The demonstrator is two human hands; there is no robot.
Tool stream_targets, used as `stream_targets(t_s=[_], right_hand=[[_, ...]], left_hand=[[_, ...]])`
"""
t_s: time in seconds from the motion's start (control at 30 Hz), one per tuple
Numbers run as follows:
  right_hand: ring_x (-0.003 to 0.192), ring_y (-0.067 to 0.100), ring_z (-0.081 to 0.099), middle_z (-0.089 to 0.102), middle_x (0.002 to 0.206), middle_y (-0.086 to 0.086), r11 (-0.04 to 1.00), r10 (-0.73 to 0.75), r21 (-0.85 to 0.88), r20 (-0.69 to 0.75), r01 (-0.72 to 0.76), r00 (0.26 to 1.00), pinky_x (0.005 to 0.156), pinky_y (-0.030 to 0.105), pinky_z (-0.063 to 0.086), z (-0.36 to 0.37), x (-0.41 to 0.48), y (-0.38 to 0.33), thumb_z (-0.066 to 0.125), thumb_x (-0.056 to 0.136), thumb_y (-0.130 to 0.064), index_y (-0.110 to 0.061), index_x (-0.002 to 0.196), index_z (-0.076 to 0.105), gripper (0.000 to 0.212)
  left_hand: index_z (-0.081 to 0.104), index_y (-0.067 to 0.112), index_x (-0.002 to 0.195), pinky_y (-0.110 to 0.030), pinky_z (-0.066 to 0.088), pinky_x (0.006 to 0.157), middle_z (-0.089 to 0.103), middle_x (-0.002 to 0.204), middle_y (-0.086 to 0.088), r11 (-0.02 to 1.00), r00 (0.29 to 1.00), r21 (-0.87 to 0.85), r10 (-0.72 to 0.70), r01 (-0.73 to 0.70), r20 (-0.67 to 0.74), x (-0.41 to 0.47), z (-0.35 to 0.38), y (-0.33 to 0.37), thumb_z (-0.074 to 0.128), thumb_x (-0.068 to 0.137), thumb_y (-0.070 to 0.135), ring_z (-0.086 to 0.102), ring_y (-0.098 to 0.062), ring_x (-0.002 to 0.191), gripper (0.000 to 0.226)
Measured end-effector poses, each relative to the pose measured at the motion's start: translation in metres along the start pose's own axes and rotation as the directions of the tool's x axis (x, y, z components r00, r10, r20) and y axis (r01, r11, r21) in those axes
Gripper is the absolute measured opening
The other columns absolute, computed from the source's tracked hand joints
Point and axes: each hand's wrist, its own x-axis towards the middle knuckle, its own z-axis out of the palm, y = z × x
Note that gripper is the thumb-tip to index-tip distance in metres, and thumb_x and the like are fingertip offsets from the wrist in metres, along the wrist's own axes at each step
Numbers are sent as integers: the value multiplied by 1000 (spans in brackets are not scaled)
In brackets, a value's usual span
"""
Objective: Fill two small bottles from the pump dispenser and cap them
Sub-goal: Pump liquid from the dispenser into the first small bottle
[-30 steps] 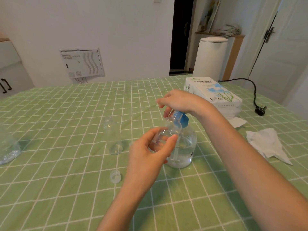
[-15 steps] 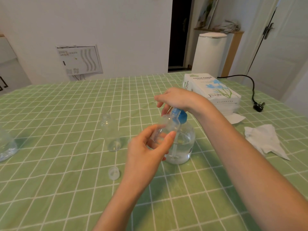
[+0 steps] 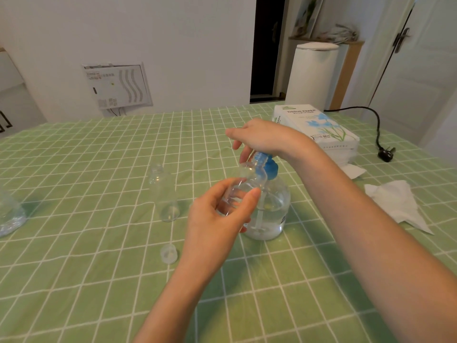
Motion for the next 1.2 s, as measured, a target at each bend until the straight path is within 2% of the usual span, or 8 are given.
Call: stream_targets(t_s=[0.23, 0.33, 0.4, 0.57, 0.7, 0.8, 1.03, 1.2], right_hand=[[100, 24, 58, 64, 114, 9, 1000, 18, 10, 26, -19, 1000, 58, 25, 33, 4, 0, 4, 36, 98, -46, -14, 101, 67, 45], [105, 25, 57, 63, 116, 11, 1000, 21, 18, 44, -22, 999, 71, 31, 38, 8, 1, 8, 36, 98, -45, -12, 101, 68, 46], [108, 26, 57, 63, 116, 12, 999, 24, 21, 49, -25, 998, 77, 34, 38, 10, 1, 8, 36, 98, -45, -12, 102, 69, 46], [105, 27, 58, 67, 110, 12, 1000, 26, 14, 13, -27, 1000, 63, 29, 37, 6, -1, 6, 37, 97, -45, -10, 106, 67, 47], [104, 28, 62, 70, 106, 15, 1000, -5, -23, -27, 4, 1000, 67, 30, 40, -3, 0, -1, 36, 97, -46, -5, 112, 64, 52], [100, 26, 62, 68, 107, 11, 1000, 15, -7, -1, -15, 1000, 62, 28, 39, -3, -1, -1, 35, 97, -48, -10, 106, 66, 49], [101, 25, 59, 64, 114, 8, 997, 76, 9, 51, -77, 996, 75, 38, 41, -1, -3, 1, 35, 96, -48, -18, 98, 67, 44], [100, 26, 58, 63, 115, 8, 997, 79, 23, 59, -80, 995, 65, 31, 39, 4, -2, 4, 37, 96, -42, -17, 97, 68, 40]], left_hand=[[68, 35, 89, -16, 48, 48, 70, 71, 6, 1000, 1000, 4, 2, -2, 4, -2, 0, -1, 66, 66, 44, 60, -6, 54, 25], [68, 36, 85, -17, 51, 49, 68, 67, 6, 1000, 1000, 15, 4, -4, 21, -3, -1, -3, 68, 74, 33, 59, -8, 55, 11], [68, 34, 87, -17, 51, 50, 66, 65, 7, 1000, 1000, 18, -1, 0, 18, -3, -1, -4, 68, 75, 31, 59, -8, 55, 12], [67, 33, 90, -15, 47, 48, 68, 66, 10, 1000, 1000, 20, -11, 10, 7, -2, 0, -2, 69, 75, 32, 60, -5, 54, 15], [68, 33, 91, -15, 48, 48, 69, 70, 8, 1000, 1000, 14, 0, 0, -2, 0, 1, 1, 69, 76, 32, 62, -7, 57, 15], [68, 31, 95, -16, 48, 49, 70, 73, 4, 1000, 1000, 12, -4, 4, -8, 1, 1, 2, 69, 75, 33, 62, -9, 57, 19], [68, 33, 91, -16, 48, 47, 67, 65, 9, 1000, 1000, 0, 11, -11, -6, 0, 2, 1, 67, 69, 41, 60, -8, 56, 24], [67, 35, 89, -18, 51, 50, 69, 68, 9, 999, 1000, 30, 19, -20, 13, -1, 0, -1, 69, 74, 33, 61, -8, 56, 15]])
